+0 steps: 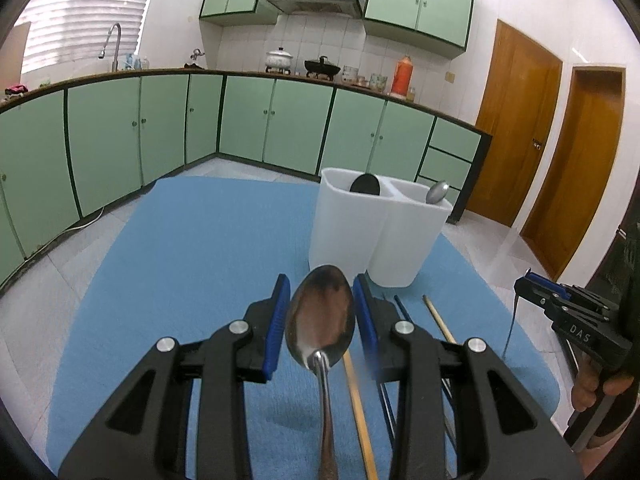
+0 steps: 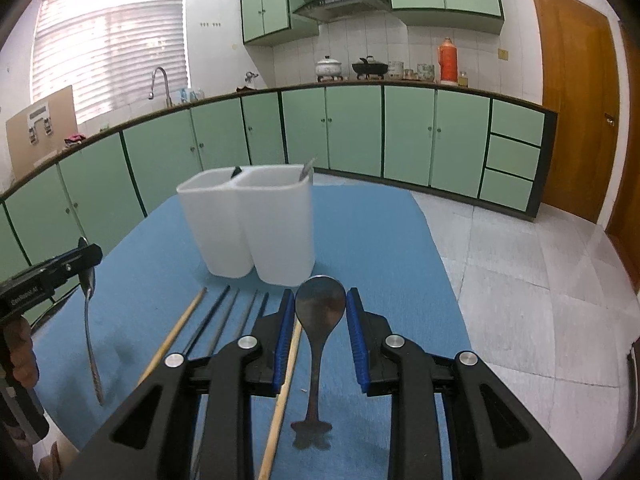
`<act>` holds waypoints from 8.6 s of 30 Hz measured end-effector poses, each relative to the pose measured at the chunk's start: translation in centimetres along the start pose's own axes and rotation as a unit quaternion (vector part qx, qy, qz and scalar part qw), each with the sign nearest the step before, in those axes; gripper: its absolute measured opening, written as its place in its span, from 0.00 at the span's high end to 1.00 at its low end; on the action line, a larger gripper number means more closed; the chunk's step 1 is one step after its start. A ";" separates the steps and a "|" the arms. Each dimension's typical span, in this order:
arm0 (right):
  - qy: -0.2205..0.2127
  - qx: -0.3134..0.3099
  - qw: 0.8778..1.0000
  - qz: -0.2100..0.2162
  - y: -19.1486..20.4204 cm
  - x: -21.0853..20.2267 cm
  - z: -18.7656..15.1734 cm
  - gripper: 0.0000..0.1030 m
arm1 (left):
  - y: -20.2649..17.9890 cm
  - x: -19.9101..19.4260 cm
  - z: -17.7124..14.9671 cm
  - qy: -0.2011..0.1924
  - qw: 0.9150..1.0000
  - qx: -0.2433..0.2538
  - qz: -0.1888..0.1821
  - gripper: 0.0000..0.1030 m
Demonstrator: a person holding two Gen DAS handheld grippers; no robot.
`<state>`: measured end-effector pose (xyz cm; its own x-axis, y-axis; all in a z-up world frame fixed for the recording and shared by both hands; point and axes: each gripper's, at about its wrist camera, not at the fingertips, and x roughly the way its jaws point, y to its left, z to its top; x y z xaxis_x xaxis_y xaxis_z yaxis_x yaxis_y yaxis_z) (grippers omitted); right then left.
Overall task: Organize utensils
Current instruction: 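Lift both silver spoons over the white holder and open both tools to drop them, then withdraw both tools from the holder back toward the chopsticks, then close the left tool on one light wooden chopstick while the right tool grasps the other, then lift both light wooden chopsticks and carry them over the white holder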
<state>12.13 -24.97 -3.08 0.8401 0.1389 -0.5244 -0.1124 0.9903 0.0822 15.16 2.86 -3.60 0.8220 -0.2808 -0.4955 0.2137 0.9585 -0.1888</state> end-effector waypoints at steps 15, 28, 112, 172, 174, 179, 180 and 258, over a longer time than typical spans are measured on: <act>-0.049 -0.006 0.999 0.008 0.1 -1.9 3.8 0.75 | -1.0 -1.4 3.4 -0.058 0.998 0.008 -0.013 0.70; -0.112 -0.027 0.992 0.044 1.5 -1.6 11.9 0.75 | -3.6 -0.1 11.8 -0.150 0.987 0.034 -0.040 0.70; -0.052 0.013 0.997 -0.057 2.7 -4.1 -8.4 0.11 | -1.6 -4.6 -7.6 -0.045 0.998 0.022 0.029 0.05; -0.048 -0.020 0.998 -0.039 4.2 -5.4 -16.6 0.72 | -4.4 -5.9 -16.6 -0.006 0.997 0.065 0.034 0.51; -0.048 -0.025 0.998 -0.038 4.3 -5.5 -16.7 0.76 | -4.6 -5.9 -16.7 -0.005 0.997 0.065 0.030 0.58; -0.048 -0.030 0.998 -0.038 4.5 -5.6 -16.7 0.84 | -4.9 -5.9 -16.8 -0.003 0.998 0.066 0.025 0.73; -0.047 -0.031 0.998 -0.037 4.5 -5.7 -16.7 0.85 | -4.9 -5.9 -16.8 -0.002 0.998 0.066 0.024 0.76; -0.204 -0.050 0.976 0.059 3.4 -11.7 15.2 0.93 | -8.3 -11.3 12.4 -0.188 0.977 0.100 -0.021 0.94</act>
<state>10.00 -23.40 16.17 0.9573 0.2562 -0.1341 -0.2550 0.9666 0.0267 10.68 -1.36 14.10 0.9382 -0.3176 -0.1378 0.3188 0.9477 -0.0135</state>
